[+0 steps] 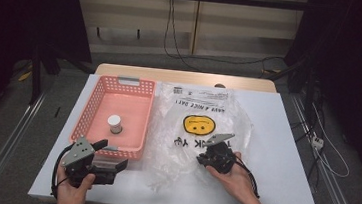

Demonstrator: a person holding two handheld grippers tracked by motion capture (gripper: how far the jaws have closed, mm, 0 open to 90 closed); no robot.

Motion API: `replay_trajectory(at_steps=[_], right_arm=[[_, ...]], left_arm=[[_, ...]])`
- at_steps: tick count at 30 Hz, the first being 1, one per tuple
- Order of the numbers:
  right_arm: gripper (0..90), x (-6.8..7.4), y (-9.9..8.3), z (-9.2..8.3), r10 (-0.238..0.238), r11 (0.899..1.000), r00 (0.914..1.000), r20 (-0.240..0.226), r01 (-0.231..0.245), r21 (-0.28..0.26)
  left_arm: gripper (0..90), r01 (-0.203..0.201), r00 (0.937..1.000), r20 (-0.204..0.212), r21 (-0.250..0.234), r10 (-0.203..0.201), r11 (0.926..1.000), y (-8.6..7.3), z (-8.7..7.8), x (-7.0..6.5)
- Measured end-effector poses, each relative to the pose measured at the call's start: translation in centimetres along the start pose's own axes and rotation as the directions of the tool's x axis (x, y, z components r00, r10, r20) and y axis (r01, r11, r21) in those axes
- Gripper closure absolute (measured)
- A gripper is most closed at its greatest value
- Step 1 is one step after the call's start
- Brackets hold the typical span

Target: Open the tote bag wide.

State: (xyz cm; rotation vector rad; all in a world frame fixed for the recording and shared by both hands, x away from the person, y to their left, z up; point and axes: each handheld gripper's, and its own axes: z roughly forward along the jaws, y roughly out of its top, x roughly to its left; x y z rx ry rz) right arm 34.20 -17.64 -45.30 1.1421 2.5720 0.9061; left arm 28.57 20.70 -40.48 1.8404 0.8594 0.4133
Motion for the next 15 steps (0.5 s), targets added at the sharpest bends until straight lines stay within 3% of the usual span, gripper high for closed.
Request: replay_trajectory(at_steps=[6, 15], right_arm=[[90.0, -0.3, 0.1, 0.0, 0.025, 1.000, 0.9996, -0.012, -0.025, -0.001], [90.0, -0.5, 0.6, -1.2, 0.063, 0.996, 0.9978, -0.020, -0.064, -0.066]], left_arm=[[6.4, 0.009, 1.0000, 0.000, 0.000, -0.009, 1.0000, 0.0, 0.0, 0.1], [6.4, 0.012, 0.9999, 0.004, -0.004, -0.012, 0.9999, 0.0, -0.1, 0.1]])
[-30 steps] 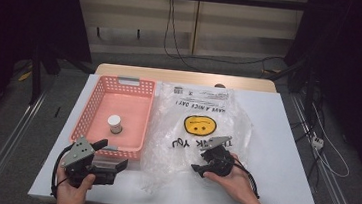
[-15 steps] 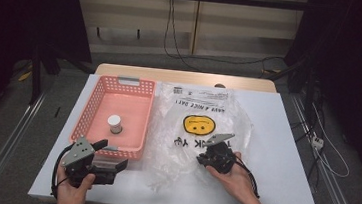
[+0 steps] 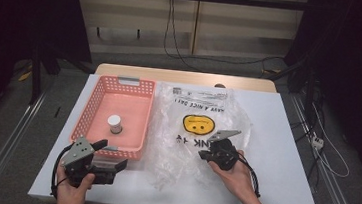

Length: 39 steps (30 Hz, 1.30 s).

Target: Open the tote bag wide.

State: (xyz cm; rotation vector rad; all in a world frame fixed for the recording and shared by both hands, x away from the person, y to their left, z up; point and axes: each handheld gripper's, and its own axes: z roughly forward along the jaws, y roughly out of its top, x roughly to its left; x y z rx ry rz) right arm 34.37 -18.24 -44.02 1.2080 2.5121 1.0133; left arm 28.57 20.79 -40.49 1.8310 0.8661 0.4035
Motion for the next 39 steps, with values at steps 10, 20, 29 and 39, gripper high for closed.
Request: replay_trajectory(at_steps=[10, 20, 29, 39], right_arm=[[90.0, 0.3, 0.9, -1.5, 0.006, 0.997, 1.0000, -0.001, -0.006, -0.077], [90.0, 0.6, 2.1, -3.0, -0.005, 0.989, 0.9998, 0.017, 0.007, -0.148], [90.0, 0.9, 3.5, -3.2, -0.033, 0.986, 0.9991, 0.028, 0.037, -0.165], [90.0, 0.6, 4.5, -3.7, -0.035, 0.975, 0.9992, 0.019, 0.038, -0.219]], left_arm=[[6.4, 0.005, 1.0000, -0.007, -0.002, -0.005, 1.0000, 0.0, 0.0, 0.0], [6.4, 0.002, 0.9999, -0.011, 0.001, -0.002, 1.0000, 0.0, 0.0, 0.1], [6.4, 0.003, 0.9999, -0.012, -0.001, -0.003, 1.0000, 0.0, 0.0, 0.1], [6.4, 0.005, 0.9999, -0.013, -0.001, -0.005, 1.0000, -0.1, 0.0, 0.2]])
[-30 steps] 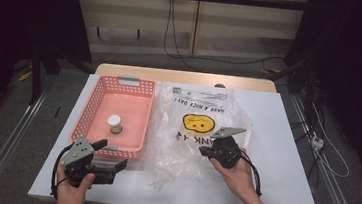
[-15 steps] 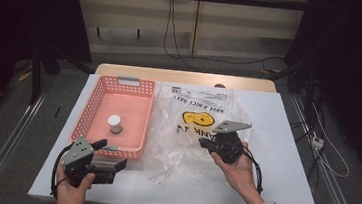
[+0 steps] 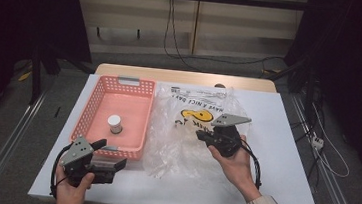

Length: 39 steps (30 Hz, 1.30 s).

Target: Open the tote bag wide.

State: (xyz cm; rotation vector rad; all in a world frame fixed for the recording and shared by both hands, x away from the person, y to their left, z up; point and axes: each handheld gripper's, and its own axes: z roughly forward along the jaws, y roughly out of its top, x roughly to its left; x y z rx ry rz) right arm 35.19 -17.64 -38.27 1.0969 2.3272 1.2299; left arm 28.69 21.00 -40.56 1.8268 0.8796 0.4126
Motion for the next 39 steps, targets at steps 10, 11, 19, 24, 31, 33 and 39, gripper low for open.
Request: replay_trajectory(at_steps=[10, 11, 19, 24, 31, 33, 39], right_arm=[[90.0, -0.3, 1.2, -0.6, 0.005, 0.998, 0.9997, -0.023, -0.006, -0.057], [90.0, -0.3, 1.2, -0.6, 0.005, 0.998, 0.9997, -0.023, -0.006, -0.057], [90.0, -0.8, 2.3, -1.0, 0.005, 0.994, 0.9995, -0.031, -0.008, -0.105], [90.0, -1.2, 3.4, -1.3, -0.006, 0.992, 0.9993, -0.036, 0.002, -0.122], [90.0, -2.0, 4.0, -2.1, 0.005, 0.984, 0.9991, -0.043, -0.012, -0.175], [90.0, -2.1, 4.0, -2.1, -0.003, 0.984, 0.9989, -0.046, -0.005, -0.178], [90.0, -2.2, 3.7, -2.1, -0.006, 0.985, 0.9988, -0.048, -0.003, -0.170]], left_arm=[[6.4, 0.012, 0.9999, -0.006, -0.004, -0.012, 0.9999, -0.1, -0.2, 0.2], [6.4, 0.012, 0.9999, -0.006, -0.004, -0.012, 0.9999, -0.1, -0.2, 0.2], [6.5, 0.029, 0.9995, -0.008, -0.037, -0.030, 0.9989, -0.2, -0.5, 0.5], [6.5, 0.030, 0.9995, -0.005, -0.032, -0.030, 0.9991, -0.2, -0.5, 0.5], [6.7, 0.025, 0.9997, -0.002, -0.027, -0.025, 0.9993, -0.1, -0.4, 0.4], [6.9, 0.023, 0.9997, -0.009, -0.032, -0.024, 0.9992, -0.1, -0.6, 0.3], [6.9, 0.022, 0.9997, -0.012, -0.019, -0.022, 0.9996, -0.2, -0.7, 0.5]])
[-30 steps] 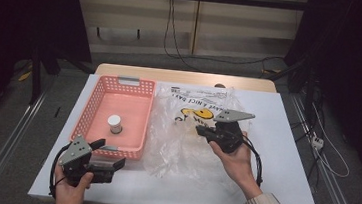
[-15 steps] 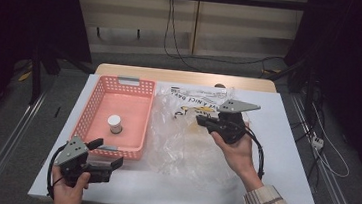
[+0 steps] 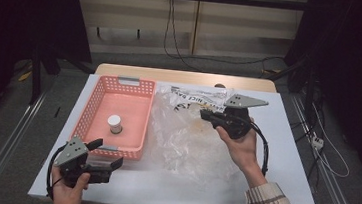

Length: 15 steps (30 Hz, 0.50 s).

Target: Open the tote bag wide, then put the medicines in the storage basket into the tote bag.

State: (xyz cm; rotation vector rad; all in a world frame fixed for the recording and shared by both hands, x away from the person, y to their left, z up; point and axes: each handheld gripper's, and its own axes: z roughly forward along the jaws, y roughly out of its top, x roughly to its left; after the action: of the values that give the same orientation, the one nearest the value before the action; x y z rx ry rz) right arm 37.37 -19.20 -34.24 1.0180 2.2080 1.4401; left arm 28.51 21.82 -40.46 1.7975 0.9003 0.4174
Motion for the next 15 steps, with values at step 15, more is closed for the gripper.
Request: replay_trajectory(at_steps=[15], right_arm=[[90.0, -0.44, -0.05, 0.10, -0.002, 1.000, 1.0000, -0.004, 0.002, 0.015]], left_arm=[[7.9, -0.003, 0.9988, 0.050, 0.075, -0.001, 0.9972, 0.84, 0.46, 0.99]])
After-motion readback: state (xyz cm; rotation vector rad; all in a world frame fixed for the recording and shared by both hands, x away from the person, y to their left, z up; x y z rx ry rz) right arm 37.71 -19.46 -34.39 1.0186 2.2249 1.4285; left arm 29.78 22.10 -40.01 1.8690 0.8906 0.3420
